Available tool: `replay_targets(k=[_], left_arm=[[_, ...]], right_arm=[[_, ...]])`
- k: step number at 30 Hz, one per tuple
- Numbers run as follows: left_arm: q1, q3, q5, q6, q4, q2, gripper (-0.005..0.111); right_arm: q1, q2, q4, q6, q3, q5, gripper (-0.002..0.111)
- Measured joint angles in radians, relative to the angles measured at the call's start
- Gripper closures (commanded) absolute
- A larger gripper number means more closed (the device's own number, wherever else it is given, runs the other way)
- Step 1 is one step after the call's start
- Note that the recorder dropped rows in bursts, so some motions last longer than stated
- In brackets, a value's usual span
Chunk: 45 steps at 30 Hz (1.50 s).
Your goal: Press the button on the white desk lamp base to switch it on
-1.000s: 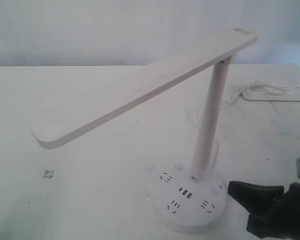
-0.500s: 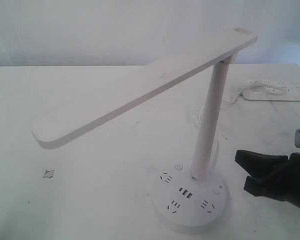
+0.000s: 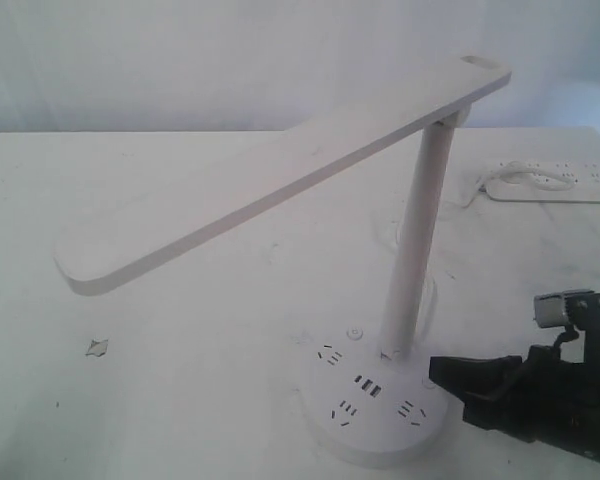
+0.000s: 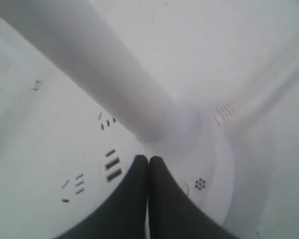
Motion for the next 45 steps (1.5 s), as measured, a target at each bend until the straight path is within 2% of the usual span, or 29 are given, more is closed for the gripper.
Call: replay_targets(k=[4,14,31,38,45], left_arm=[[0.0,0.0,0.0,0.0,0.0,0.0,0.107],[0.0,0.0,0.0,0.0,0.0,0.0,0.107],[0.0,0.0,0.0,0.0,0.0,0.0,0.107],[0.0,0.0,0.0,0.0,0.0,0.0,0.107],[0.0,0.0,0.0,0.0,0.0,0.0,0.107]], right_arm=[[0.0,0.0,-0.025,0.0,0.0,-0.039,0.108],[0.0,0.0,-0.011,0.0,-0.006,0.075,0.108],[0.0,0.002,-0.021,0.002,-0.043,0.081,0.108],[0.066,0.002,-0.027,-0.031,-0.043,0.081,0.108],[0.106,0.002,0.059,-0.056,-0.043,0.112,0.108]])
